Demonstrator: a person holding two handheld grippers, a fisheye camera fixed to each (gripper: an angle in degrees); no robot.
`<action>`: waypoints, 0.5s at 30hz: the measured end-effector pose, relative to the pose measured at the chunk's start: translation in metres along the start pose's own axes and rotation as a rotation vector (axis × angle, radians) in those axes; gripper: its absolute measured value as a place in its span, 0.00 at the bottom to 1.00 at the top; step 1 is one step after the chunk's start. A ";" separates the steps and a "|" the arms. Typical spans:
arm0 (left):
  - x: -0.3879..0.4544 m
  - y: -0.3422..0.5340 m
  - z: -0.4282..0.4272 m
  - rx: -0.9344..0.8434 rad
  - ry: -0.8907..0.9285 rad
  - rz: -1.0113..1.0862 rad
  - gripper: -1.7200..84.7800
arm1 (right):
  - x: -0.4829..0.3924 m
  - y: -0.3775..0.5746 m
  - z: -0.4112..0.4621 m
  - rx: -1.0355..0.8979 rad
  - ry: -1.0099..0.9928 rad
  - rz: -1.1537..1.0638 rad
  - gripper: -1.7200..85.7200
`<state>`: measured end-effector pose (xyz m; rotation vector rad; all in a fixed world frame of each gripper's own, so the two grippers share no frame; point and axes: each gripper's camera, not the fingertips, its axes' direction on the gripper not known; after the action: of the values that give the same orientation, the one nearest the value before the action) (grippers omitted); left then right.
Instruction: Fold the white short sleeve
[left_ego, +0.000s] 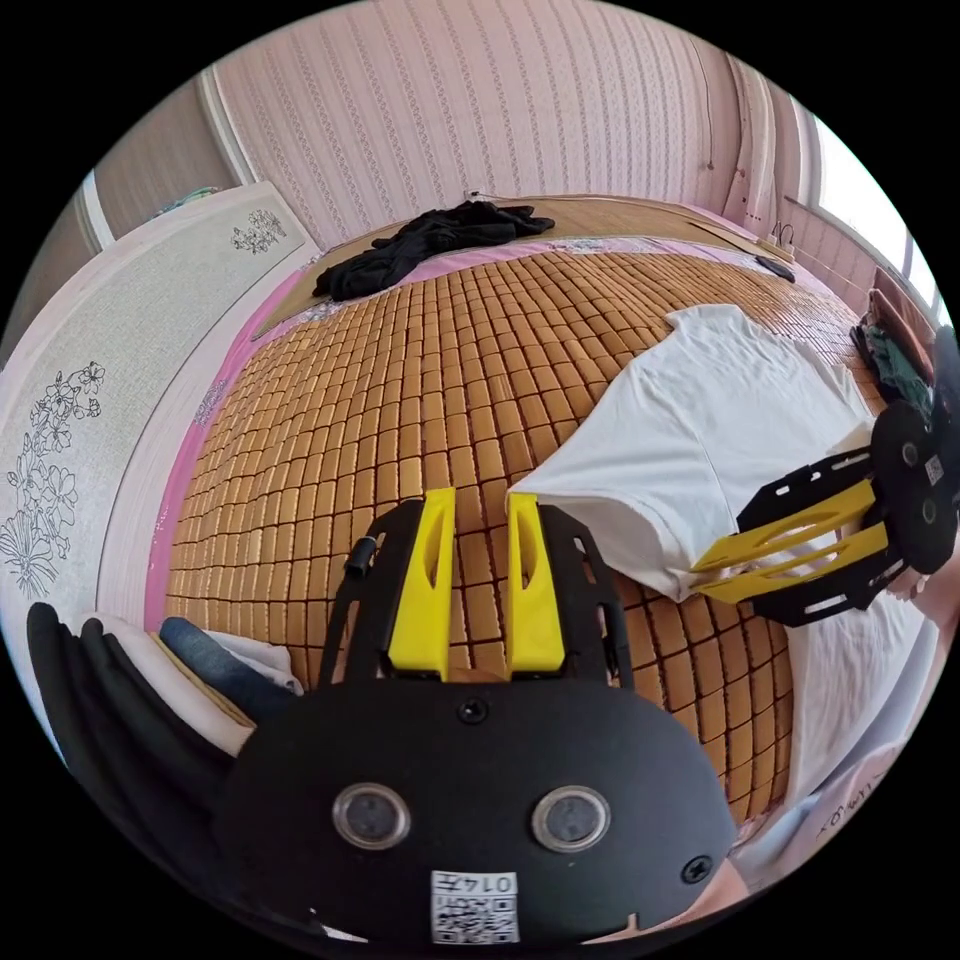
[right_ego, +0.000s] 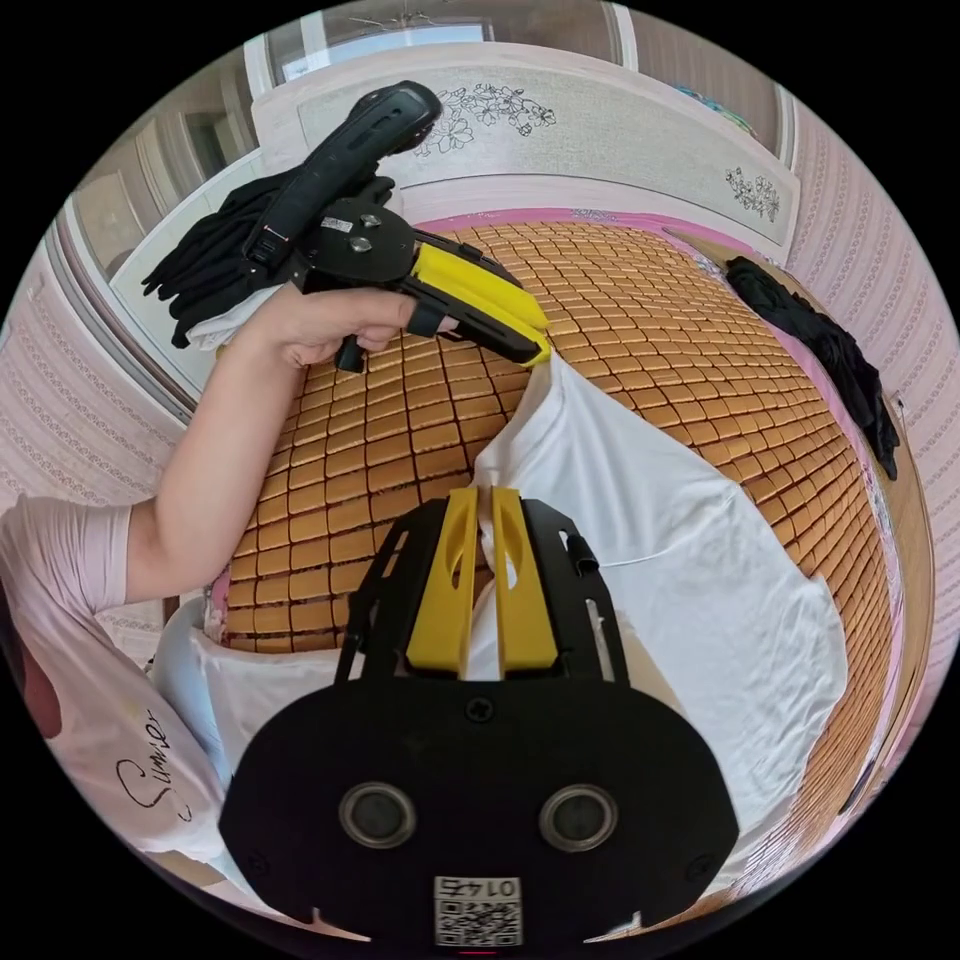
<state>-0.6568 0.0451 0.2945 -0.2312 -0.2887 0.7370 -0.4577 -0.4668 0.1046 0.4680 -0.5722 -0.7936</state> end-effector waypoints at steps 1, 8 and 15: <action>-0.003 0.001 0.001 -0.019 -0.004 0.005 0.12 | -0.003 0.002 -0.003 0.003 0.006 -0.021 0.04; -0.031 0.013 -0.001 0.031 0.167 -0.028 0.12 | 0.003 0.011 -0.010 0.024 -0.040 -0.010 0.04; -0.047 0.017 -0.011 0.057 0.220 -0.083 0.12 | 0.017 0.021 -0.018 0.070 -0.184 -0.009 0.05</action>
<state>-0.6969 0.0243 0.2705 -0.2428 -0.0681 0.6310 -0.4260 -0.4640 0.1085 0.4647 -0.7709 -0.8320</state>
